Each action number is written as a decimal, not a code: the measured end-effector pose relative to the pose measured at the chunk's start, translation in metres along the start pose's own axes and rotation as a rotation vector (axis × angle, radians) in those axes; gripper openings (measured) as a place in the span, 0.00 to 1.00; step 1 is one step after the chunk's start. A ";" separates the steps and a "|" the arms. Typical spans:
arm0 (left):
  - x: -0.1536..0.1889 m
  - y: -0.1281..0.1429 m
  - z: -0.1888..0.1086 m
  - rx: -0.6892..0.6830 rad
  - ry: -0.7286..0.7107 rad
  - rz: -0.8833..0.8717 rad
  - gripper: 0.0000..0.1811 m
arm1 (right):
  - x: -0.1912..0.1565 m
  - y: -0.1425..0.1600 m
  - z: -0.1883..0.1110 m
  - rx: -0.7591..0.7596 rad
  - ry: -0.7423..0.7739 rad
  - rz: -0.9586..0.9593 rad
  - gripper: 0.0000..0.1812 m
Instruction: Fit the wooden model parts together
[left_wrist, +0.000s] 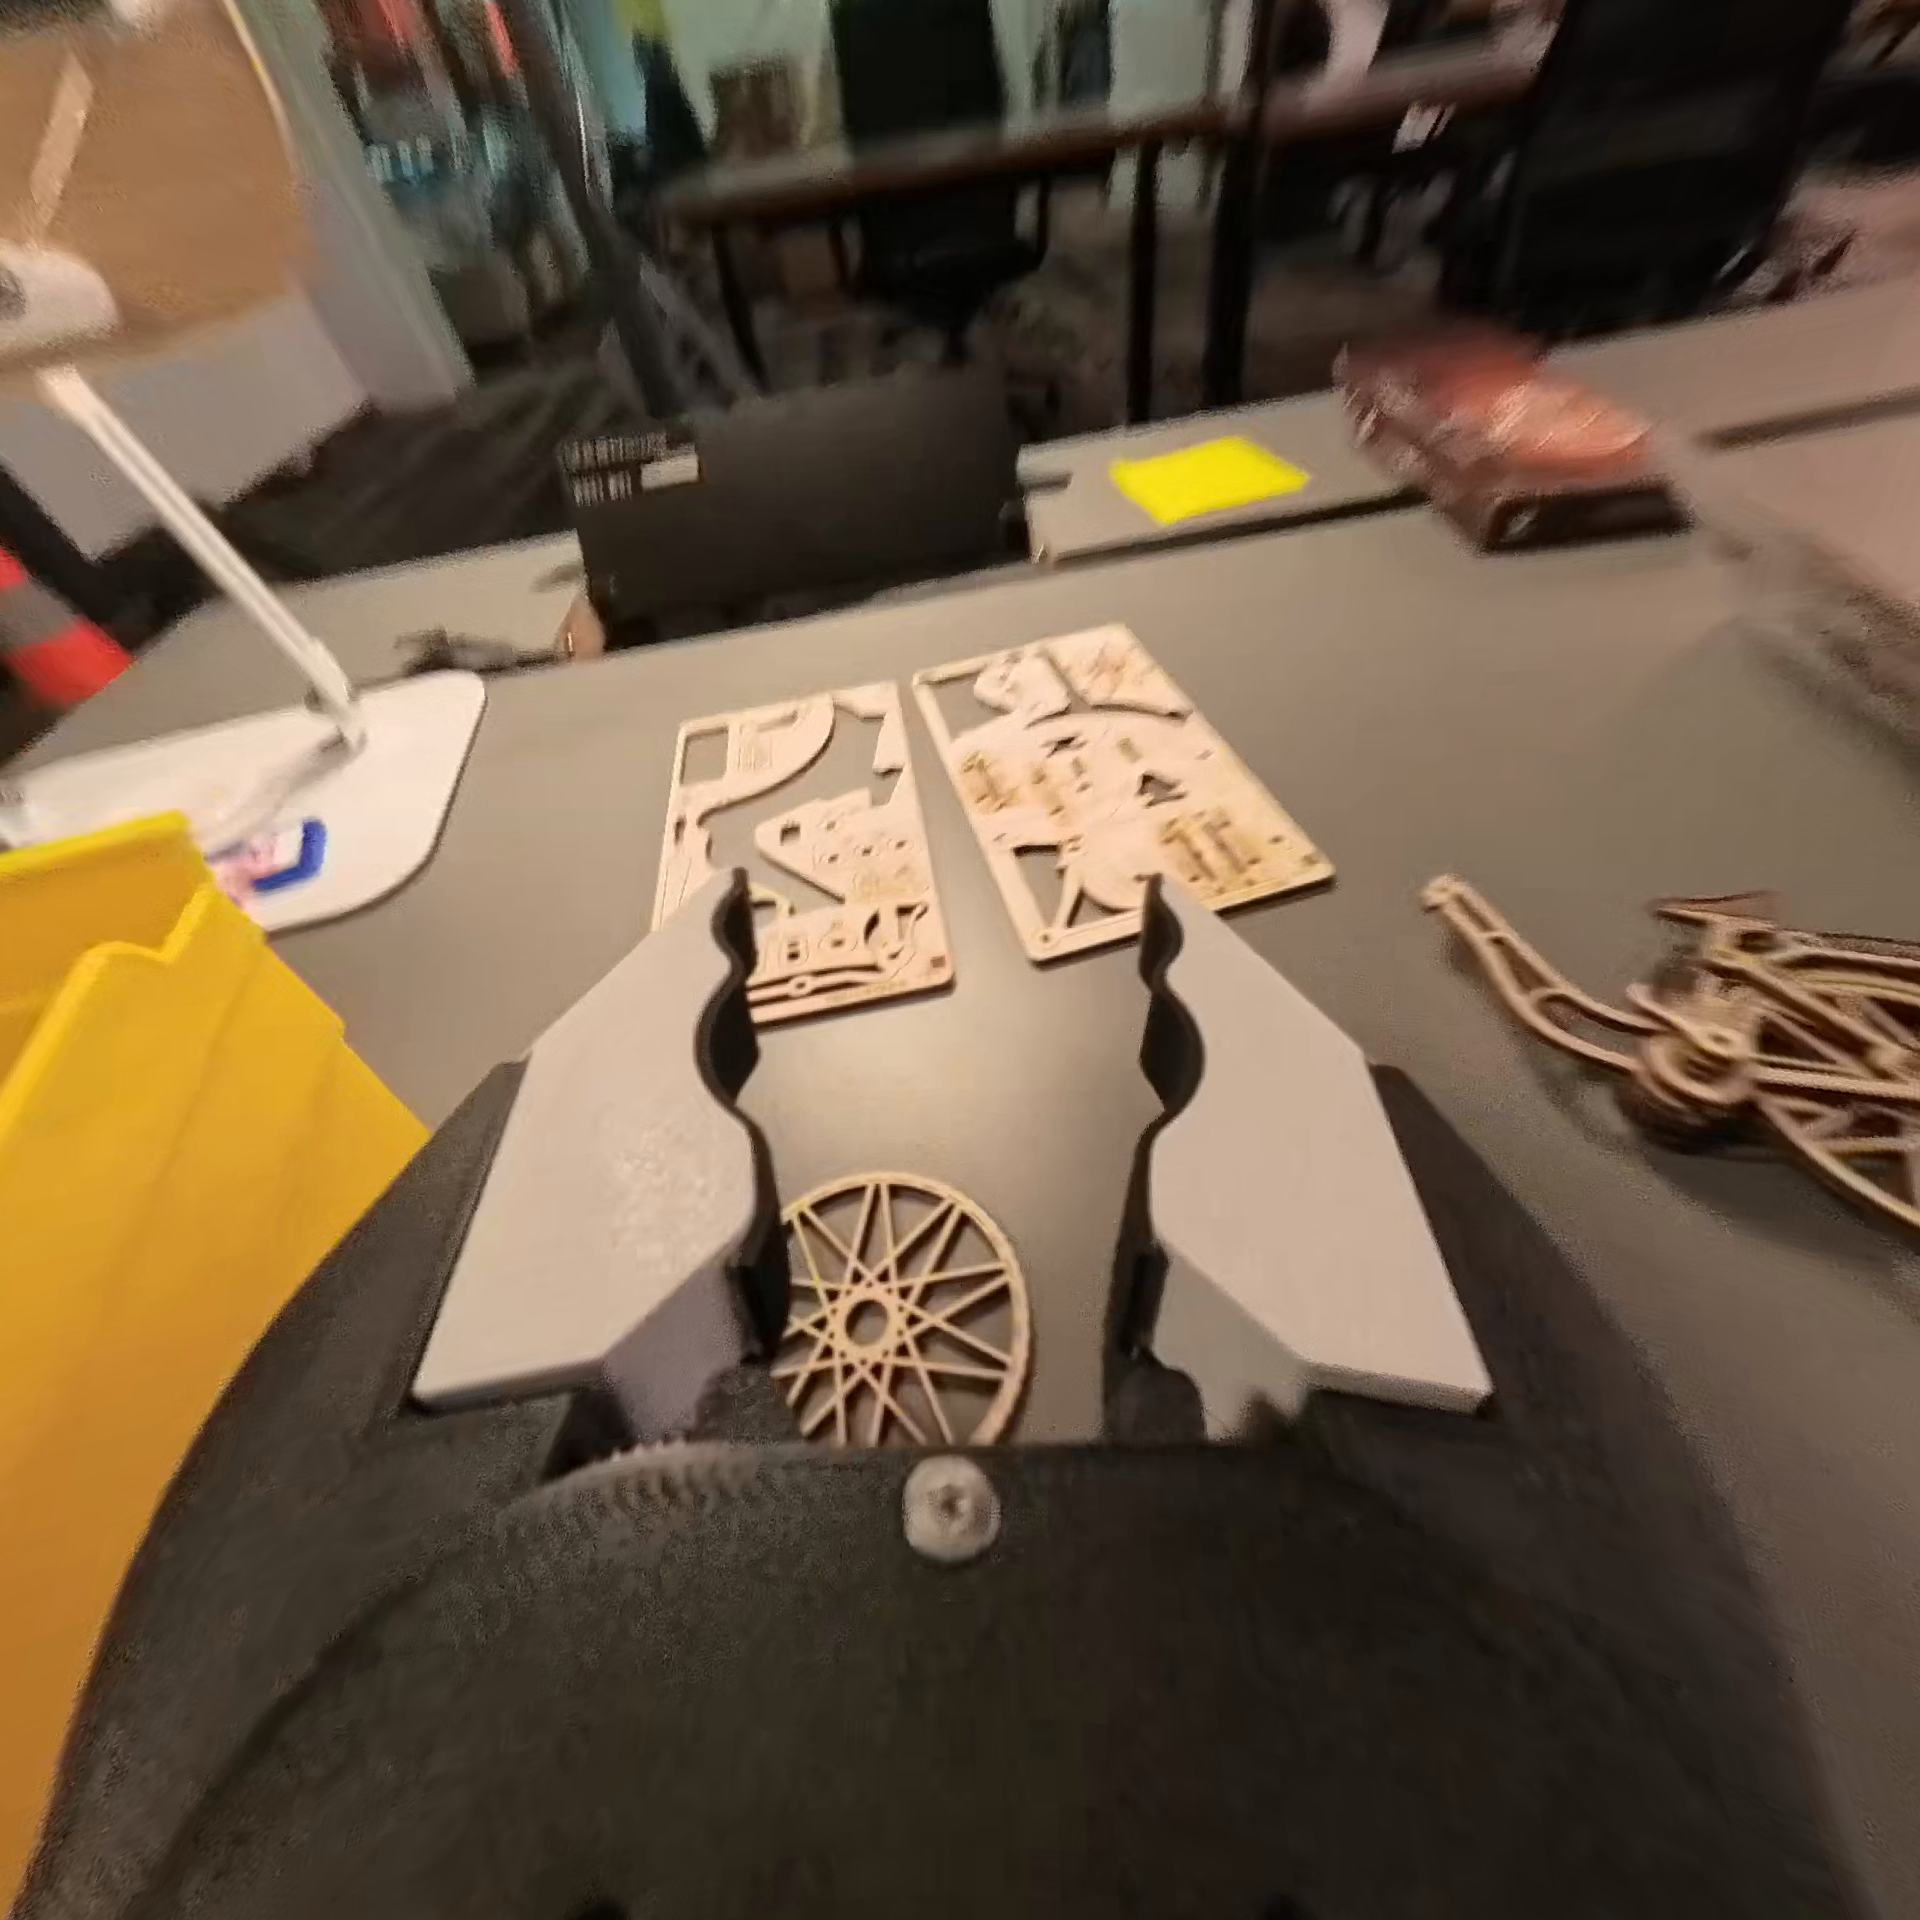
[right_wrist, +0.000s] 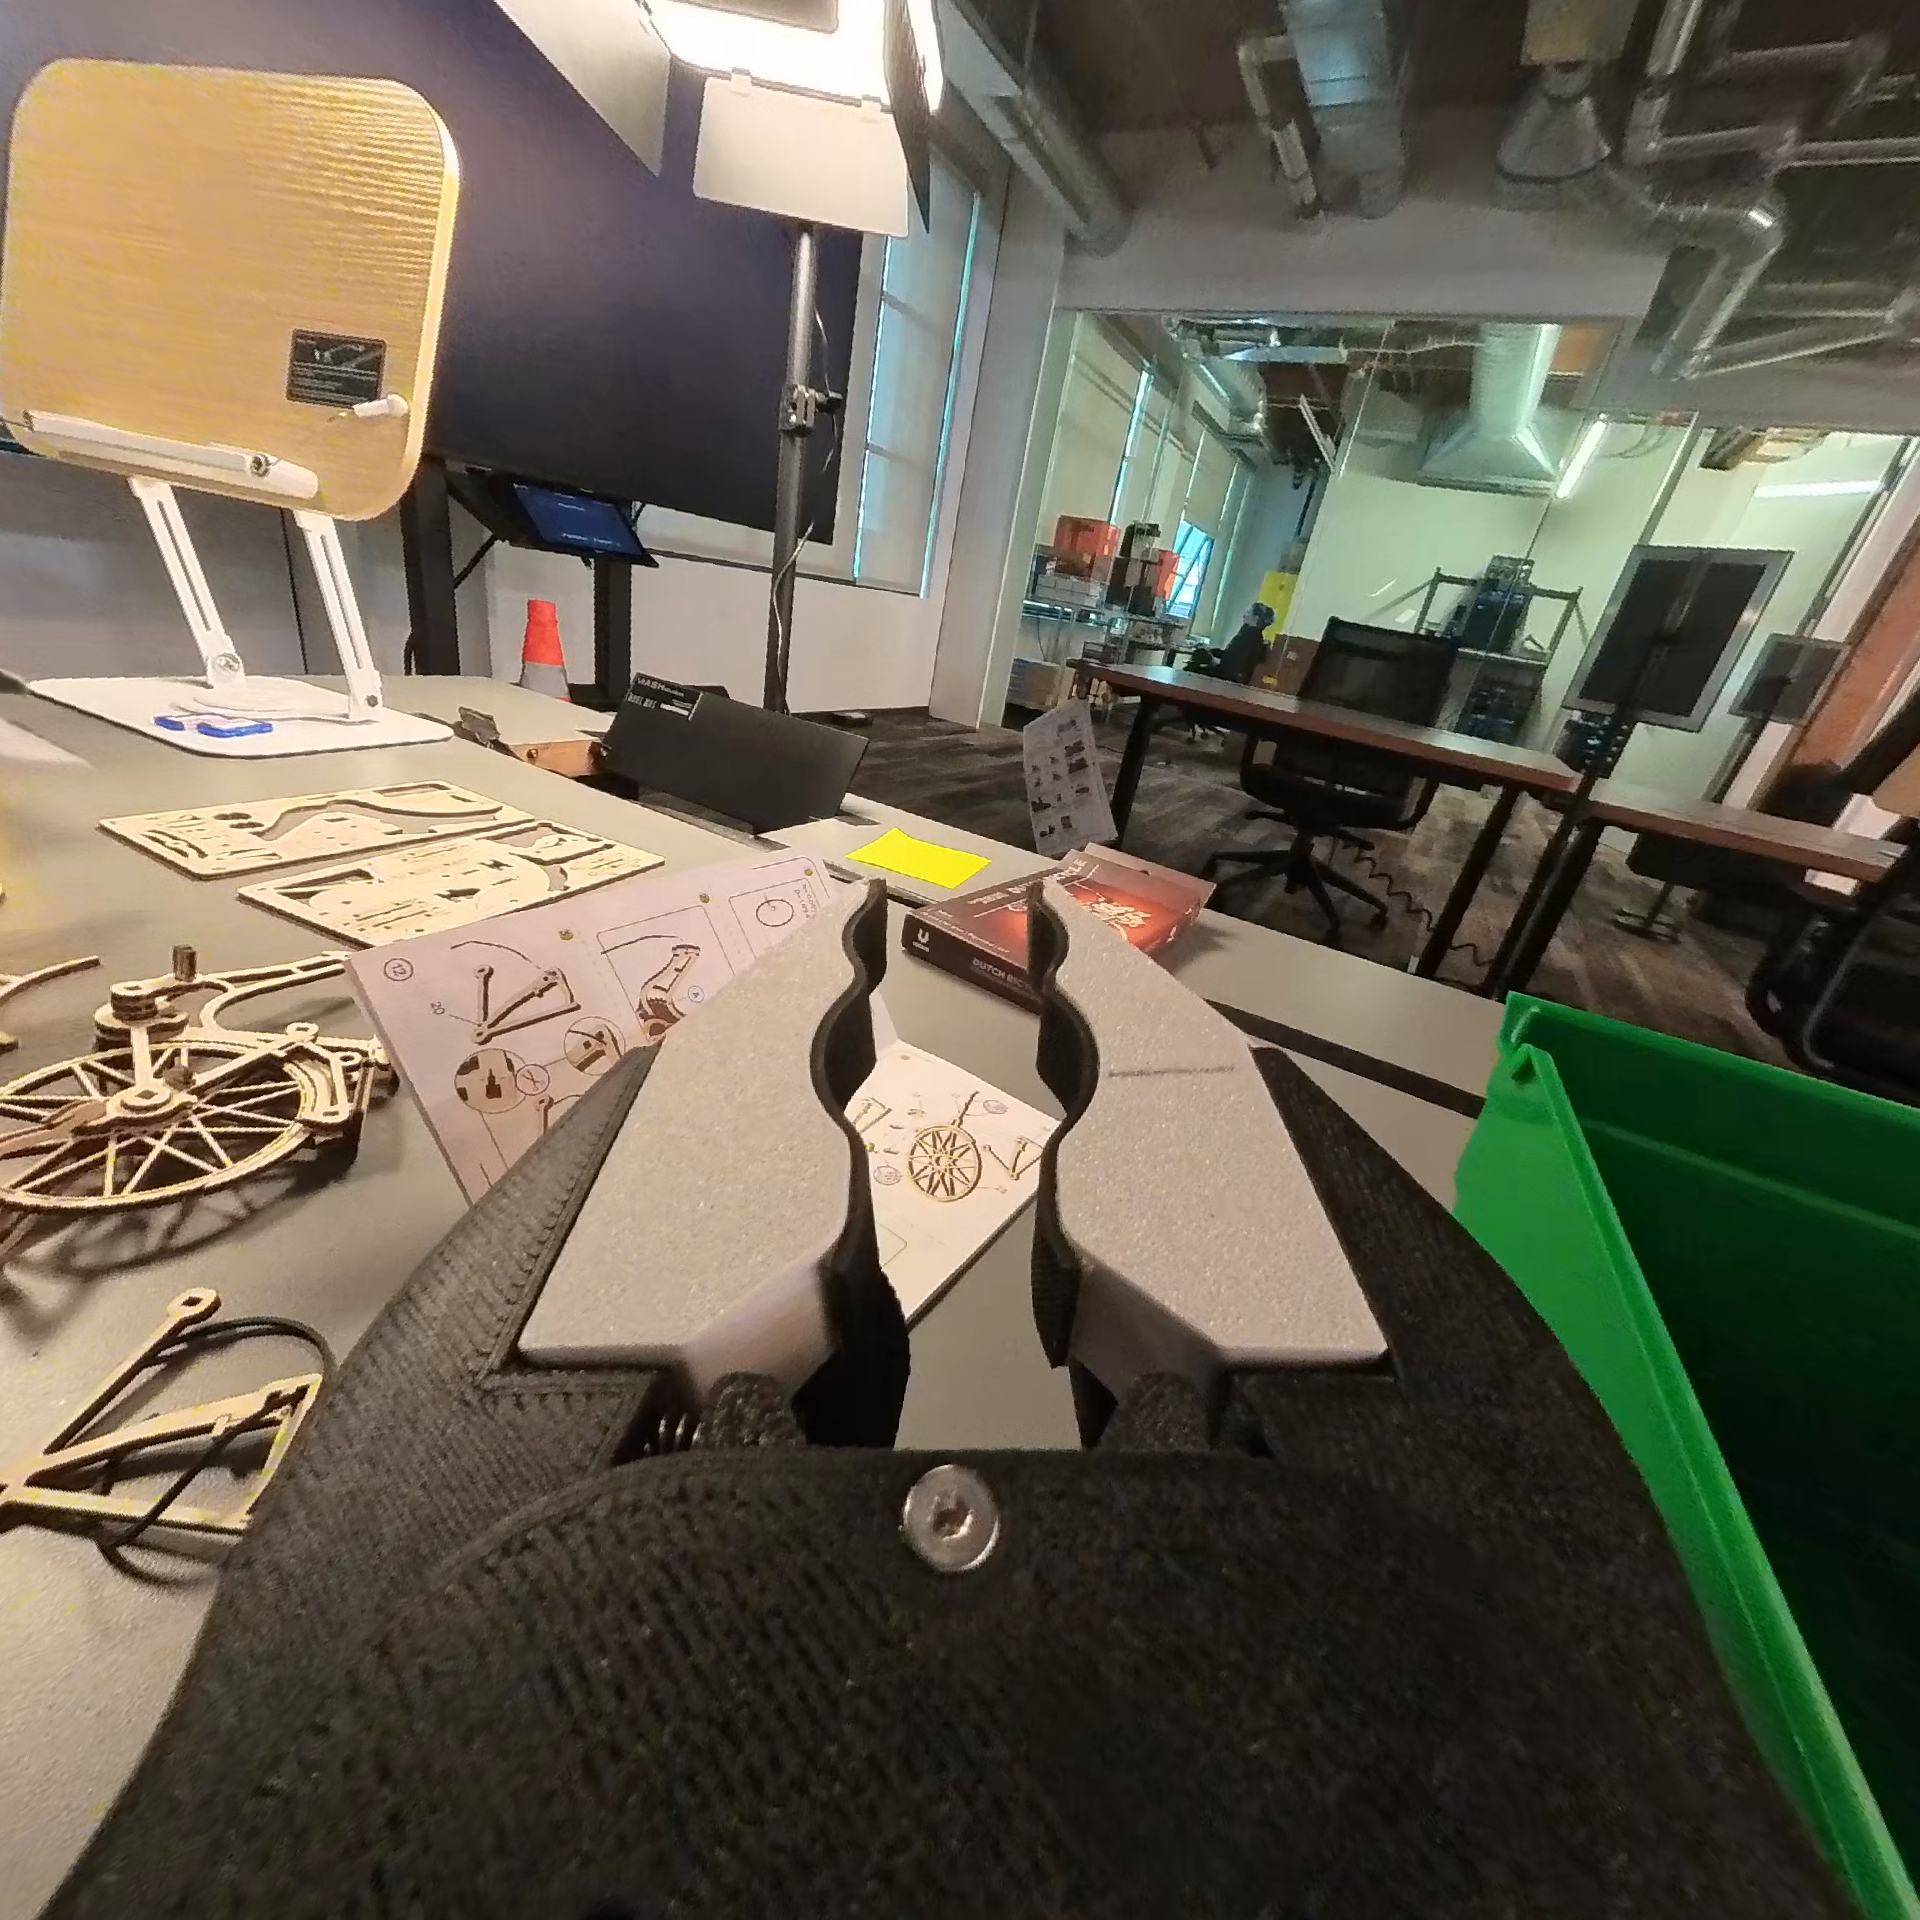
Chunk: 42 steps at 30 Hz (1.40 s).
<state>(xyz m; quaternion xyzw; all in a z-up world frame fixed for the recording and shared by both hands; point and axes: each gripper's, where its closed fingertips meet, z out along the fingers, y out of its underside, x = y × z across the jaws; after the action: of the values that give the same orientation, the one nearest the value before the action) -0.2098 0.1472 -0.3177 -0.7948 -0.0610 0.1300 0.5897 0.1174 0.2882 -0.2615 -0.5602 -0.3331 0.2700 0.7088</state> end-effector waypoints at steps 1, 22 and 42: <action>-0.005 0.006 0.011 -0.074 -0.011 -0.029 0.45 | 0.000 0.000 0.000 -0.002 0.000 0.000 0.14; -0.044 0.061 0.080 -0.616 0.019 -0.171 0.55 | -0.001 0.000 0.000 -0.003 -0.002 -0.005 0.14; -0.043 0.060 0.074 -0.609 -0.002 -0.165 0.51 | -0.028 -0.001 0.002 -0.023 -0.087 -0.123 0.14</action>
<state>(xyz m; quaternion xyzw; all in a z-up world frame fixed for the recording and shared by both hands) -0.2753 0.1864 -0.3892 -0.9271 -0.1621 0.0584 0.3328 0.0979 0.2681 -0.2646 -0.5344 -0.4006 0.2462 0.7023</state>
